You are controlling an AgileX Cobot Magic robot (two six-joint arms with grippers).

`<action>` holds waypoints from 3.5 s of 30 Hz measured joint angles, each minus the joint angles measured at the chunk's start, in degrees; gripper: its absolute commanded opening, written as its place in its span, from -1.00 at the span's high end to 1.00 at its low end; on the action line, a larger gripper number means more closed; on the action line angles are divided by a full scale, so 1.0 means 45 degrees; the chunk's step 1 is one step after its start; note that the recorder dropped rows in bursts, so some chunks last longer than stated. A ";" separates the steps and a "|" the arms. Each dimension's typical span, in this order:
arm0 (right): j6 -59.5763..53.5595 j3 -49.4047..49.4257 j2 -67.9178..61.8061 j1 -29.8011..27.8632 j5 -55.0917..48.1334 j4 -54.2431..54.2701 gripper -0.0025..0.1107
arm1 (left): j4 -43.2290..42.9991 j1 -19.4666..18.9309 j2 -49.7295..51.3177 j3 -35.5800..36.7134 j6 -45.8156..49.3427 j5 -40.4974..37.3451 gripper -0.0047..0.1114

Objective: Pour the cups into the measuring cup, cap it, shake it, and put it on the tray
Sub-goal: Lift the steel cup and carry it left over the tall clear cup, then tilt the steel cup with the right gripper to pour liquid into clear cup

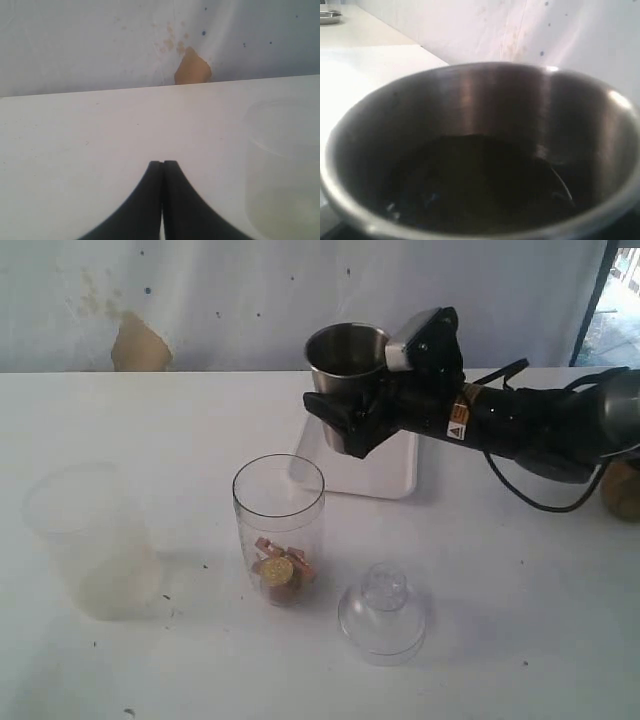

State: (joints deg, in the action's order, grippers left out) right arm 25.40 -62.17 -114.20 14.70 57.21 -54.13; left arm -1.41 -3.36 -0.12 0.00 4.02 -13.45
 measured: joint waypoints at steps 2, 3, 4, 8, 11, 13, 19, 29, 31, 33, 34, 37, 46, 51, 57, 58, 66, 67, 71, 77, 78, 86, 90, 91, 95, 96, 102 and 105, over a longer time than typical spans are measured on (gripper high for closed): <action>-0.0255 0.0000 0.0000 0.0032 -0.0051 -0.0189 0.96 | 0.0000 0.0000 0.0000 0.0000 0.0000 0.0000 0.92; -0.0411 0.0000 0.0000 0.0032 -0.0076 -0.0314 0.96 | 0.0000 0.0000 0.0000 0.0000 0.0000 0.0000 0.92; -0.0581 0.0000 0.0000 0.0032 -0.0107 -0.0469 0.96 | 0.0000 0.0000 0.0000 0.0000 0.0000 0.0000 0.92; -0.1163 0.0000 0.0000 0.0032 -0.0313 -0.0697 0.96 | 0.0000 0.0000 0.0000 0.0000 0.0000 0.0000 0.92; -0.1401 0.0000 -0.0023 0.0032 -0.0365 -0.0778 0.96 | 0.0000 0.0000 0.0000 0.0000 0.0000 0.0000 0.92; -0.1517 0.0000 -0.0023 0.0032 -0.0365 -0.0916 0.96 | 0.0000 0.0000 0.0000 0.0000 0.0000 0.0000 0.92; -0.2594 0.0000 -0.0023 0.0032 -0.0365 -0.1478 0.96 | 0.0000 0.0000 0.0000 0.0000 0.0000 0.0000 0.92; -0.3478 -0.0069 -0.0023 0.0032 -0.0365 -0.1610 0.96 | 0.0000 0.0000 0.0000 0.0000 0.0000 0.0000 0.92; -0.3505 -0.0176 -0.0023 0.0032 -0.0365 -0.1720 0.96 | 0.0000 0.0000 0.0000 0.0000 0.0000 0.0000 0.92; -0.3534 -0.0274 -0.0023 0.0032 -0.0337 -0.1721 0.96 | 0.0000 0.0000 0.0000 0.0000 0.0000 0.0000 0.92; -0.3534 -0.0330 -0.0023 0.0032 -0.0311 -0.1721 0.96 | 0.0000 0.0000 0.0000 0.0000 0.0000 0.0000 0.92; -0.3534 -0.0447 -0.0023 0.0032 -0.0259 -0.1721 0.96 | 0.0000 0.0000 0.0000 0.0000 0.0000 0.0000 0.92; -0.4366 -0.0603 -0.0023 0.0032 -0.0119 -0.2238 0.96 | 0.0000 0.0000 0.0000 0.0000 0.0000 0.0000 0.92; -0.4889 -0.0603 -0.0023 0.0032 0.0092 -0.2480 0.96 | 0.0000 0.0000 0.0000 0.0000 0.0000 0.0000 0.92; -0.5432 -0.0603 -0.0023 0.0032 0.0307 -0.2923 0.96 | 0.0000 0.0000 0.0000 0.0000 0.0000 0.0000 0.92; -0.5644 -0.0603 -0.0023 0.0032 0.0307 -0.2923 0.96 | 0.0000 0.0000 0.0000 0.0000 0.0000 0.0000 0.92; -0.6828 -0.0603 -0.0023 0.0032 0.0333 -0.2977 0.96 | 0.0000 0.0000 0.0000 0.0000 0.0000 0.0000 0.92; -0.6994 -0.0603 -0.0023 0.0032 0.0333 -0.2977 0.96 | 0.0000 0.0000 0.0000 0.0000 0.0000 0.0000 0.92; -0.7420 -0.0603 -0.0023 0.0032 0.0333 -0.3029 0.96 | 0.0000 0.0000 0.0000 0.0000 0.0000 0.0000 0.92; -0.8270 -0.0603 -0.0023 0.0032 0.0333 -0.3076 0.96 | 0.0000 0.0000 0.0000 0.0000 0.0000 0.0000 0.92; -0.8412 -0.0603 -0.0023 0.0032 0.0333 -0.3076 0.96 | 0.0000 0.0000 0.0000 0.0000 0.0000 0.0000 0.92; -0.9143 -0.0603 -0.0023 0.0032 0.0333 -0.3076 0.96 | 0.0000 0.0000 0.0000 0.0000 0.0000 0.0000 0.92; -0.9487 -0.0603 -0.0023 0.0032 0.0333 -0.3076 0.96 | 0.0000 0.0000 0.0000 0.0000 0.0000 0.0000 0.92; -0.9509 -0.0625 -0.0023 0.0032 0.0333 -0.3076 0.96 | 0.0000 0.0000 0.0000 0.0000 0.0000 0.0000 0.92; -0.9554 -0.0684 0.0081 0.0032 0.0333 -0.3076 0.96 | 0.0000 0.0000 0.0000 0.0000 0.0000 0.0000 0.92; -0.9554 -0.0708 0.0112 0.0032 0.0333 -0.3076 0.96 | 0.0000 0.0000 0.0000 0.0000 0.0000 0.0000 0.92; -0.9554 -0.0757 0.0344 0.0322 0.0094 -0.3076 0.96 | 0.0000 0.0000 0.0000 0.0000 0.0000 0.0000 0.92; -0.9554 -0.0757 0.0423 0.0451 0.0064 -0.3051 0.96 | 0.0000 0.0000 0.0000 0.0000 0.0000 0.0000 0.92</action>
State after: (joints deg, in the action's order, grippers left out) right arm -17.59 -65.57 -112.30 16.73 57.49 -67.86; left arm -1.41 -3.36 -0.12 0.00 4.02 -13.45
